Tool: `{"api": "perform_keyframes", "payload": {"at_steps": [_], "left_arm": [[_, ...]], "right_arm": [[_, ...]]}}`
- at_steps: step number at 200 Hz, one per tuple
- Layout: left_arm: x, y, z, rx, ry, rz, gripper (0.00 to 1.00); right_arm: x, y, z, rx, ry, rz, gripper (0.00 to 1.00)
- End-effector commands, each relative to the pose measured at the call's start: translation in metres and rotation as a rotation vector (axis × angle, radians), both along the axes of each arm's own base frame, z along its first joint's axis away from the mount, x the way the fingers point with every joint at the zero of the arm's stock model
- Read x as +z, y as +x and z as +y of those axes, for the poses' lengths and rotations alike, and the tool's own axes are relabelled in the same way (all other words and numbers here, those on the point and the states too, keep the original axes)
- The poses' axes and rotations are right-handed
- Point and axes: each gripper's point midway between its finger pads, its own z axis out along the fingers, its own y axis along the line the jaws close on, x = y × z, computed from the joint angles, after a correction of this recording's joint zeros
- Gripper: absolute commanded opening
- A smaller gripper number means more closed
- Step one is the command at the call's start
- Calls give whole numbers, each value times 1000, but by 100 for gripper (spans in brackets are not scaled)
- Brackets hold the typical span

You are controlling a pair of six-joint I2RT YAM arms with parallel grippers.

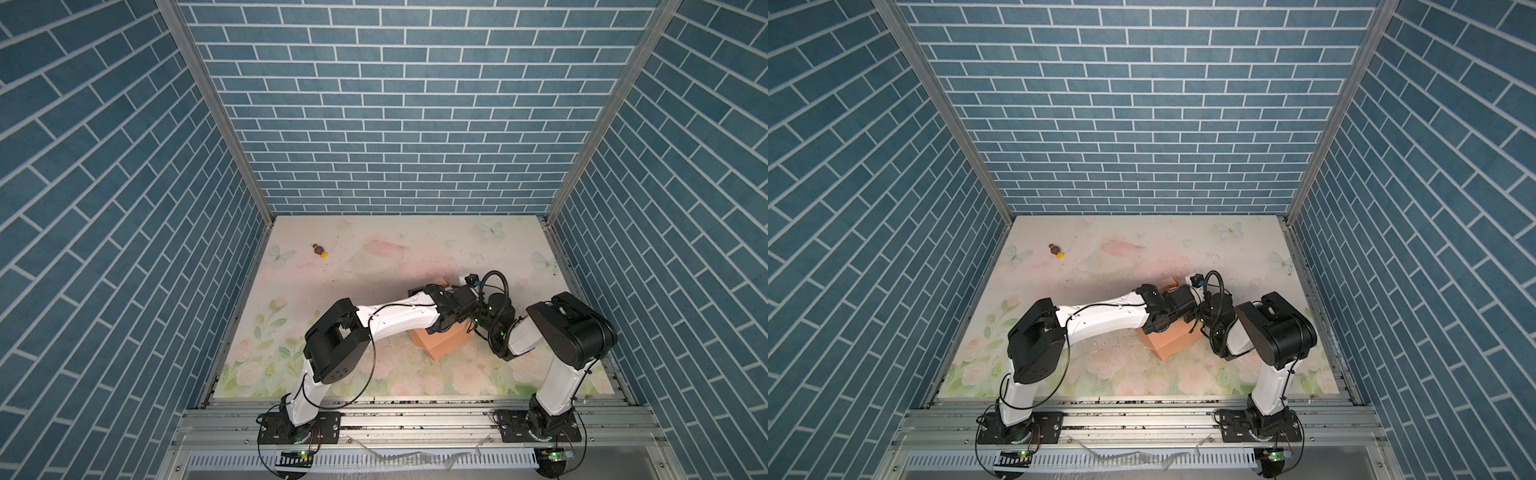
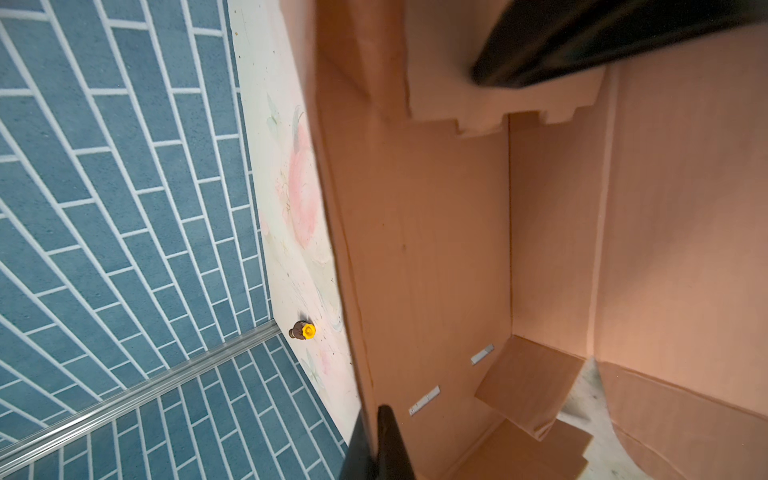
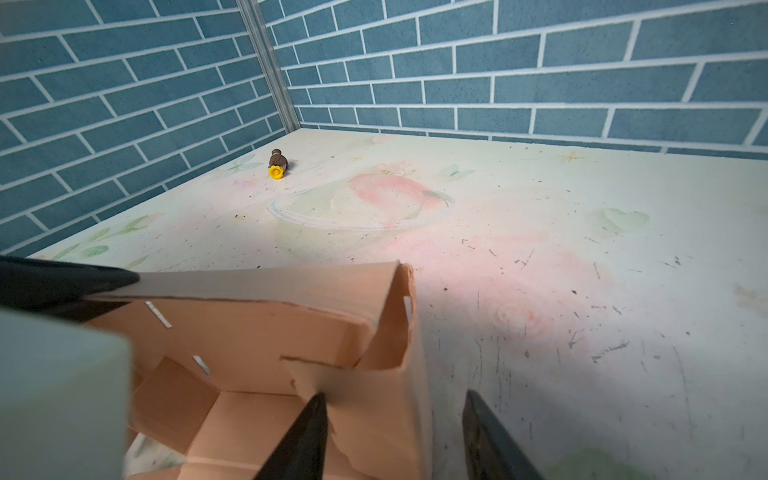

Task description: Fold the paper box

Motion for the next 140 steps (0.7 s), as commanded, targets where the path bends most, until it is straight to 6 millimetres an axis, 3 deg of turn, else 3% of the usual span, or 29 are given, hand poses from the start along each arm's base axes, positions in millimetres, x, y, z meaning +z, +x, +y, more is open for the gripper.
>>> {"api": "perform_keyframes", "payload": {"at_steps": [1,49,140], "left_arm": [[8,-7,-1,-16,-10,14,6],[10,-7,-1,-16,-11,10,6],[4,-7,-2,-15,3,16,6]], "right_arm": [[12,-4,-5,-15,10,-44,54],[7,-13,-14,-37,-1,-27,55],[7,-7,-14,-42,9,-27,54]]}}
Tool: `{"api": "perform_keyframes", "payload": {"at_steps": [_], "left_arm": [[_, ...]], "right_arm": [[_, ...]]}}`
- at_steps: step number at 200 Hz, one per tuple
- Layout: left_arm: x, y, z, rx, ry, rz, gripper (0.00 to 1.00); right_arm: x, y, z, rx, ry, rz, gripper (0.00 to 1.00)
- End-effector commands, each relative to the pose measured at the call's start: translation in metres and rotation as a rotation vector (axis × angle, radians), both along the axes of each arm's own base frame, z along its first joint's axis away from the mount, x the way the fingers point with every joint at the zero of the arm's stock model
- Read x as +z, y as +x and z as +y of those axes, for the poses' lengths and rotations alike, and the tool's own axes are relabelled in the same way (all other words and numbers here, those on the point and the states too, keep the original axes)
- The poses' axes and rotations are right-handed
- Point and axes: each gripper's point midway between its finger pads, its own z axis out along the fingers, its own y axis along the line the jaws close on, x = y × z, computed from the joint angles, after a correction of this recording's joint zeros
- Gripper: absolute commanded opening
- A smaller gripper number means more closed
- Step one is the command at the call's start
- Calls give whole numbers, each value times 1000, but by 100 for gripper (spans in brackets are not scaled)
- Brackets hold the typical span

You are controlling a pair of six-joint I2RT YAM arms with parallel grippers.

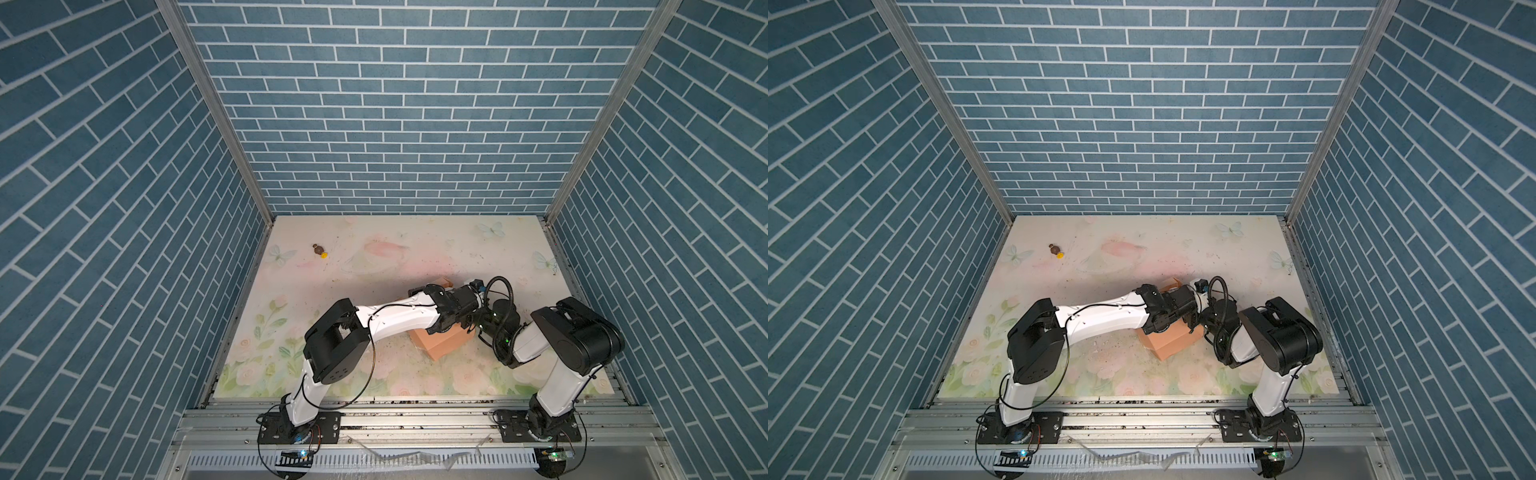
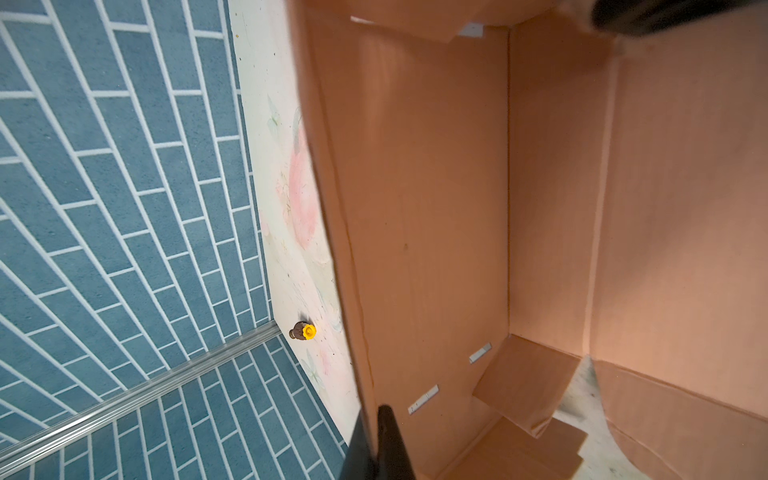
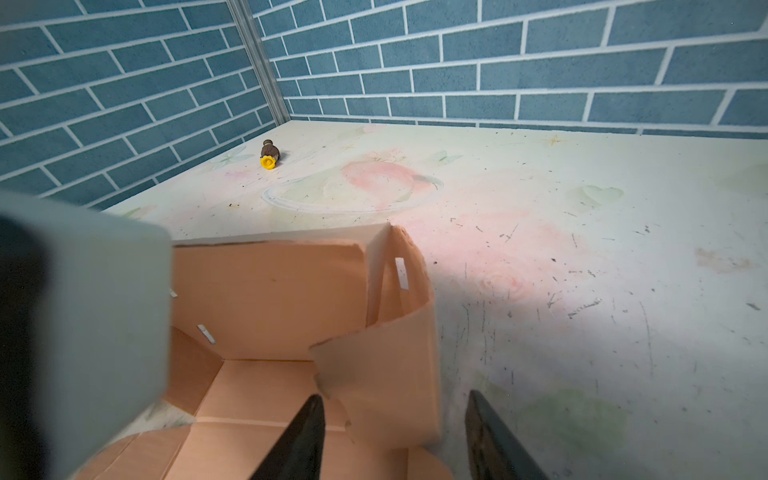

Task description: Fold the paper box

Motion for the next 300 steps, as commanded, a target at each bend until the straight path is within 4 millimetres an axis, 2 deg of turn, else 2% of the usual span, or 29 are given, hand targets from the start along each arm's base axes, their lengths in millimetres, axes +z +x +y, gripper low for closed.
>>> {"api": "perform_keyframes", "payload": {"at_steps": [1,39,89,143,214,246,300], "left_arm": [[3,-6,-1,-12,4,16,6],[-1,-7,-2,-11,6,27,6],[-8,-7,-4,-13,16,38,6],[-9,-7,-5,-13,15,43,6],[-6,-4,-3,-10,17,28,6],[-6,-4,-3,-8,12,32,6],[-6,-4,-3,-7,6,36,6]], "right_arm": [[10,6,0,-13,16,-43,54],[10,13,4,-12,23,-43,53],[2,27,-5,-121,-7,-41,52],[3,28,6,-89,4,-42,52],[7,6,-2,-69,-12,-50,52],[8,0,4,-25,7,-39,52],[15,2,16,-46,18,-55,52]]}}
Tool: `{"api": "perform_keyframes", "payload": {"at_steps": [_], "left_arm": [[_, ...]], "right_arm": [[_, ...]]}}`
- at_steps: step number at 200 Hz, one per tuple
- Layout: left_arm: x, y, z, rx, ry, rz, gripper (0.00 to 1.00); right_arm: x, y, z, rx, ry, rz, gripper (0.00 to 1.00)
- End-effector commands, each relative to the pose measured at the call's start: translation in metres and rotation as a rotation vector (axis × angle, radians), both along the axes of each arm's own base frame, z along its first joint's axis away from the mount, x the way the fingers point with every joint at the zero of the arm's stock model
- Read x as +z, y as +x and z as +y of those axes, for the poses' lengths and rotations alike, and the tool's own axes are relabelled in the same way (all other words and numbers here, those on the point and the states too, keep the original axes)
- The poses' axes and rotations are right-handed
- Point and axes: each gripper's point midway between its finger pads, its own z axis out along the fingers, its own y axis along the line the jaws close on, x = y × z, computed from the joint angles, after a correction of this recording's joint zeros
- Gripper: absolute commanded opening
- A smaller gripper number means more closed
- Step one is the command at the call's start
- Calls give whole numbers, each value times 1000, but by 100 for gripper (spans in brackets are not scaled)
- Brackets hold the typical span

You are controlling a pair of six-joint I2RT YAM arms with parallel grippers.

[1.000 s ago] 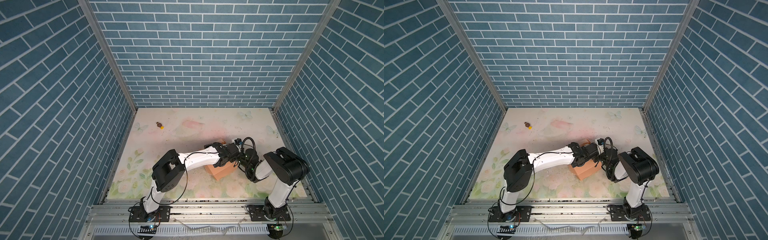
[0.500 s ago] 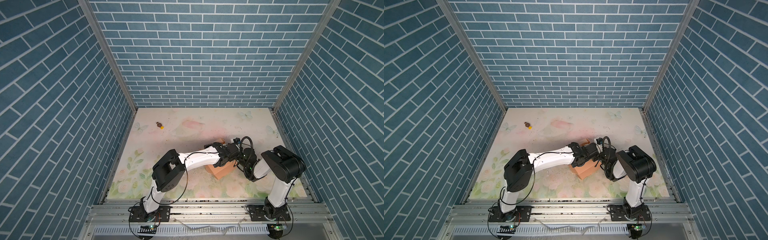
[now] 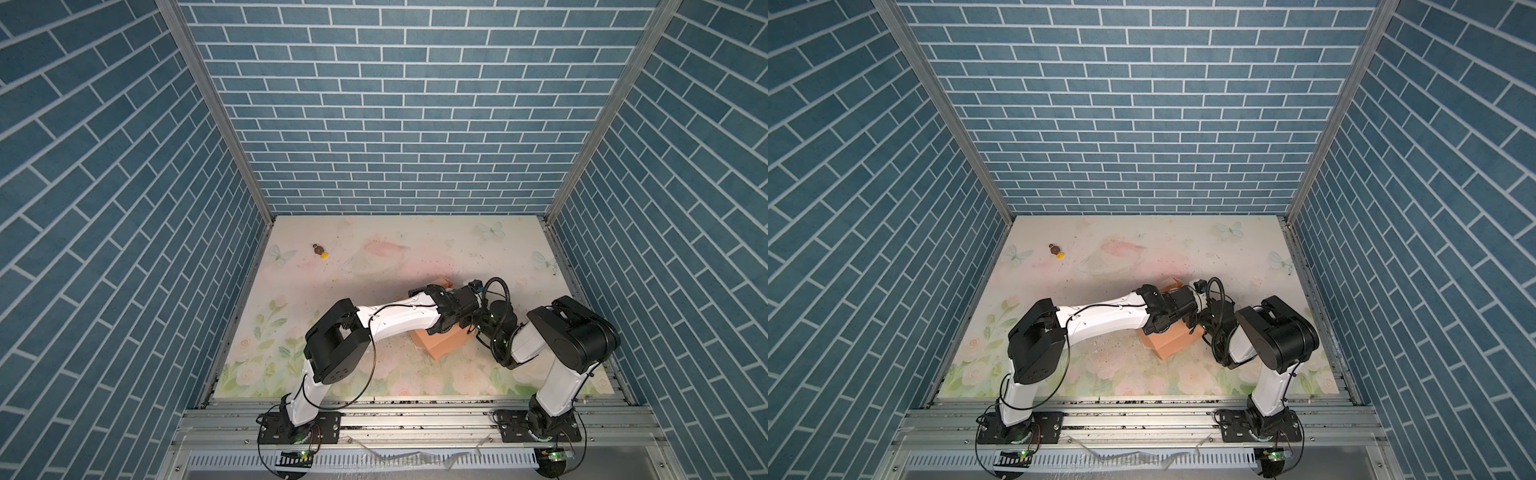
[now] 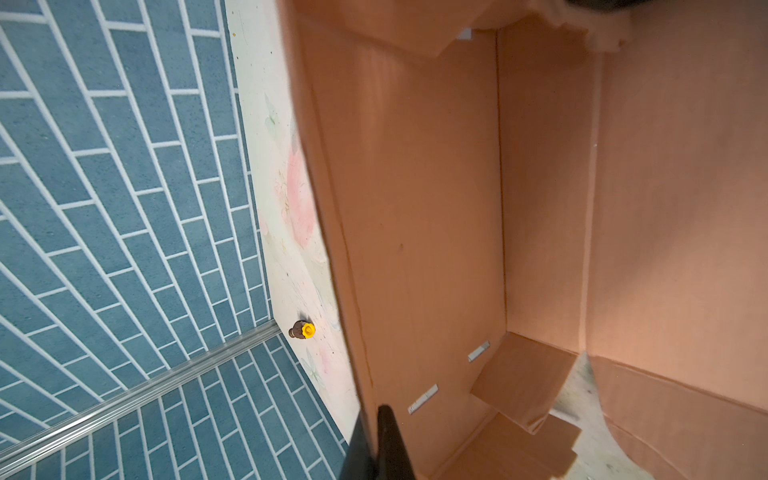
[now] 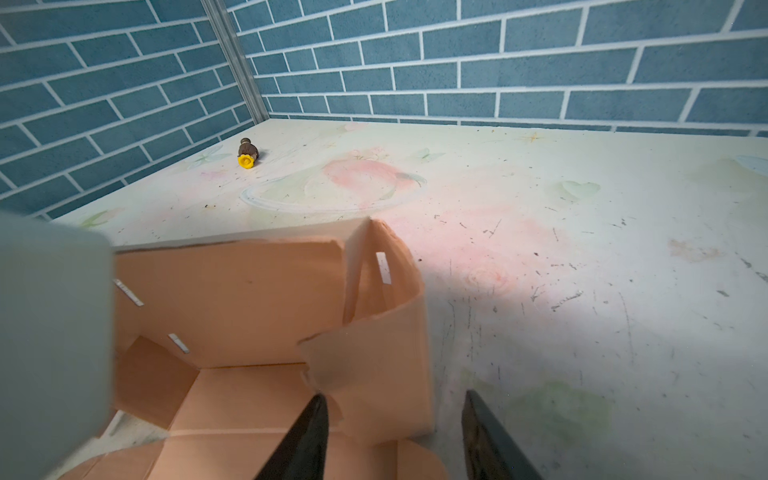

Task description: Fold the paper box

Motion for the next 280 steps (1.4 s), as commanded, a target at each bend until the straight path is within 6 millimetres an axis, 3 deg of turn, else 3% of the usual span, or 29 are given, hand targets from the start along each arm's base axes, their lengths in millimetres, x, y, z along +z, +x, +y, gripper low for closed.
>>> {"api": "perform_keyframes", "payload": {"at_steps": [1,72,121,174,212,254,280], "left_arm": [[-4,-3,-3,-6,2,30,6],[-3,-4,-3,-1,-7,38,6],[-2,-5,-5,-2,-10,42,6],[-1,-7,-5,-6,-13,41,6],[-1,-8,-6,-9,-13,41,6],[-6,-8,-7,-10,-6,48,6],[-6,-8,-7,-9,-6,48,6]], "right_arm": [[19,2,10,-9,32,-55,52],[22,22,-9,-287,40,-62,53],[26,27,0,-346,66,-69,53],[19,33,-7,-442,63,-60,52],[26,27,0,-393,76,-65,52],[32,7,1,-309,83,-63,52],[38,-9,-11,-295,60,-91,53]]}}
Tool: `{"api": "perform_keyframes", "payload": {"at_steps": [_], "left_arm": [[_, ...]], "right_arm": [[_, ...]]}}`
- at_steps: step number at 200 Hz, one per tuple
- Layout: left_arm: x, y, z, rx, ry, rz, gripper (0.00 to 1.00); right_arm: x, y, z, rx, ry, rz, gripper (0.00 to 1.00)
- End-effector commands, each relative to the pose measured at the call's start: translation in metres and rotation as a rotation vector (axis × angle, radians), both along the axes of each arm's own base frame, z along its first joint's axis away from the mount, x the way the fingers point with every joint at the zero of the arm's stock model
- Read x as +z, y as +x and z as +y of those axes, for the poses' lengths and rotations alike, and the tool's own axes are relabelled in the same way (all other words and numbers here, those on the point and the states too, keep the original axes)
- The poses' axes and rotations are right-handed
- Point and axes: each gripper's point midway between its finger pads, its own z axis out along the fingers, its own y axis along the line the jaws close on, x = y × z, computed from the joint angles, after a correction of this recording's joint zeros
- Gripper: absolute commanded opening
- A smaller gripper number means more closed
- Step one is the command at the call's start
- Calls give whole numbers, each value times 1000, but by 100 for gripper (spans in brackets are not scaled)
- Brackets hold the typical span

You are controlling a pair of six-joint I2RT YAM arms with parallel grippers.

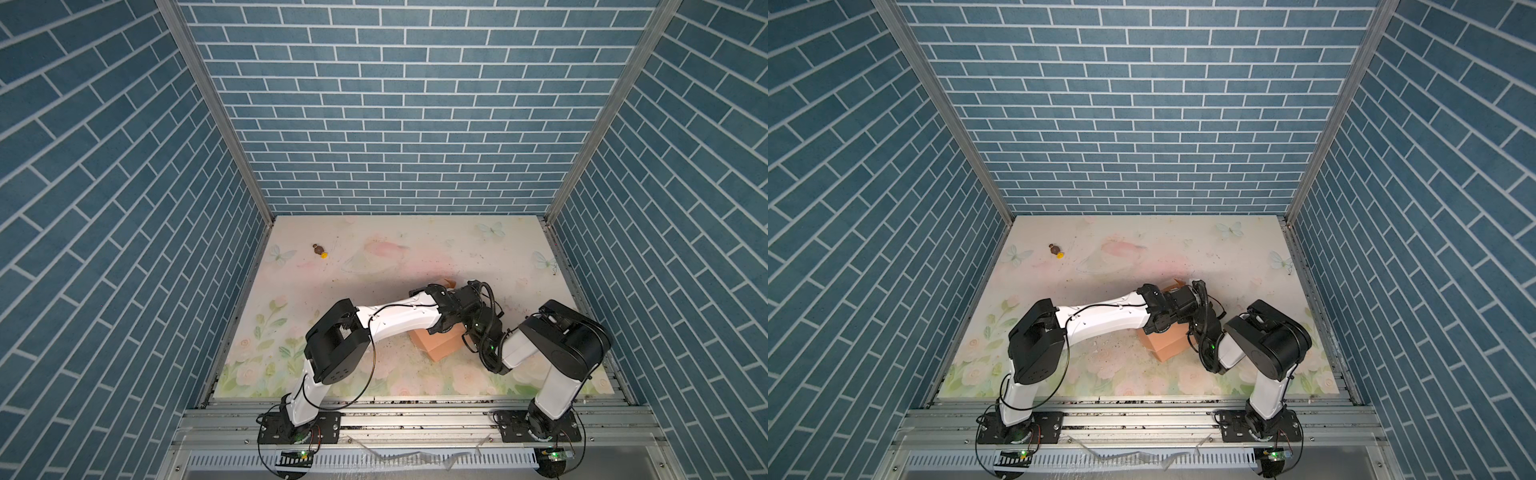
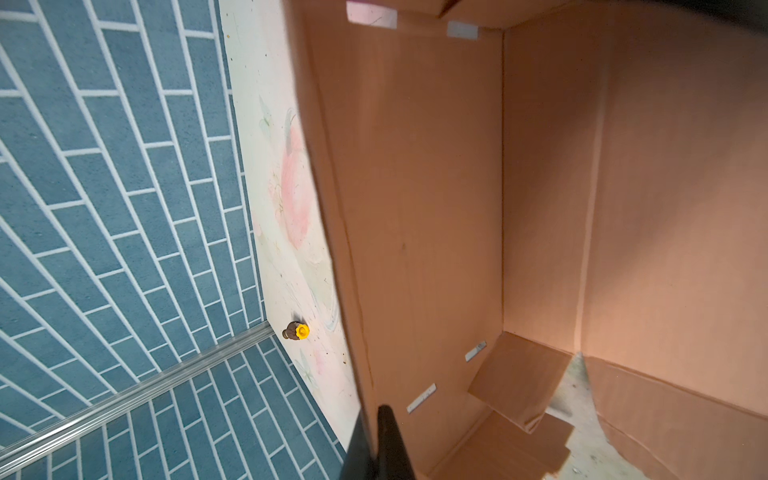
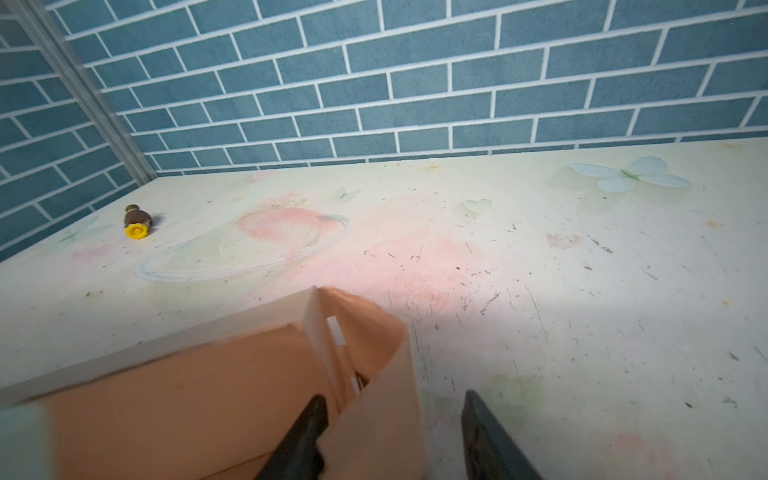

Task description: Fold the paper box

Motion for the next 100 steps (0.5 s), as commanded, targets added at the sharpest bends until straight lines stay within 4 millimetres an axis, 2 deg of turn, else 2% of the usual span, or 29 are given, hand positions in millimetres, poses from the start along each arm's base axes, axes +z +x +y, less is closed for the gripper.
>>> {"api": "perform_keyframes", "payload": {"at_steps": [1,39,73,90,100], "left_arm": [[-6,-5,-4,-13,8,31,6],[-10,-5,-4,-15,17,32,6],[-10,-5,-4,-14,17,33,6],[-10,-5,-4,-14,16,35,6],[-10,-5,-4,-14,14,34,6]], "right_arm": [[20,-14,-2,42,12,-58,53],[22,-30,-29,19,-12,-67,53],[16,-26,-48,10,39,-7,52],[13,-20,-45,75,69,44,52],[8,-18,-36,135,64,73,53]]}}
